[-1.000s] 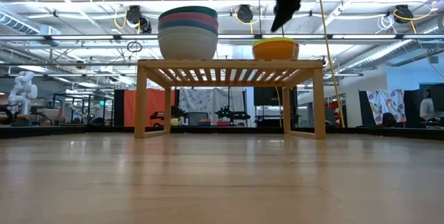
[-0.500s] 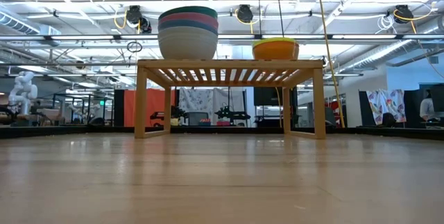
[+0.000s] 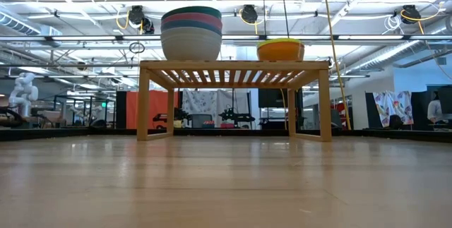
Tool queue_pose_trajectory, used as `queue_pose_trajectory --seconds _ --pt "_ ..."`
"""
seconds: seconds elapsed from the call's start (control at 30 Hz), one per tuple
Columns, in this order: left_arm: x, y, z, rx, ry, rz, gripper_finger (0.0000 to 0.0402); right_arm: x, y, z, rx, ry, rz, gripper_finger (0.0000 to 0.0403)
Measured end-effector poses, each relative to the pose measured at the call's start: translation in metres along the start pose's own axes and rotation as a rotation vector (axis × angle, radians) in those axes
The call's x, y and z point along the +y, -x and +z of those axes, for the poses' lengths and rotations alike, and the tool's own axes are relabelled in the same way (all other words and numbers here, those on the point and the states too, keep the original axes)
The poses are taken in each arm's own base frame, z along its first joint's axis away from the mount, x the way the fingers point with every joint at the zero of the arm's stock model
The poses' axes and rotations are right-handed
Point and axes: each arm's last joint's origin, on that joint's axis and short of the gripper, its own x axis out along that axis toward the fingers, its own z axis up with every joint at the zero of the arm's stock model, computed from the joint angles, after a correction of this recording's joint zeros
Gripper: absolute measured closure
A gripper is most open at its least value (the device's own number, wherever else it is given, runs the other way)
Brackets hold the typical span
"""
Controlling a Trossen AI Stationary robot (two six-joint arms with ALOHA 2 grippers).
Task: Place and stack bowls onto a shelf
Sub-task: Stack the purple bowl on top of the light green bowl on the shelf
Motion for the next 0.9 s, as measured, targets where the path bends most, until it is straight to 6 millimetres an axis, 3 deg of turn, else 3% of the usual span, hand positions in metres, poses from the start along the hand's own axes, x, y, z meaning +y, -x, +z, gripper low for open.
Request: queue_pose_trajectory --seconds 0.33,0.5,0.67,0.9 --pt "-0.004 -0.073 -0.034 0.226 0.068 0.190 0.0346 0.000 0.000 0.000 0.004 -0.004 0.002 0.0298" --pt "-0.009 -0.104 -0.045 0.240 0.157 0.170 0.0346 0.000 0.000 0.000 0.004 -0.003 0.002 0.0298" --pt "-0.019 -0.134 -0.057 0.223 0.132 0.077 0.0346 0.000 -0.001 0.000 0.004 0.004 0.002 0.0298" --pt "-0.021 -0.179 -0.078 0.249 0.104 0.123 0.0346 0.000 -0.001 0.000 0.004 0.004 0.002 0.0298"
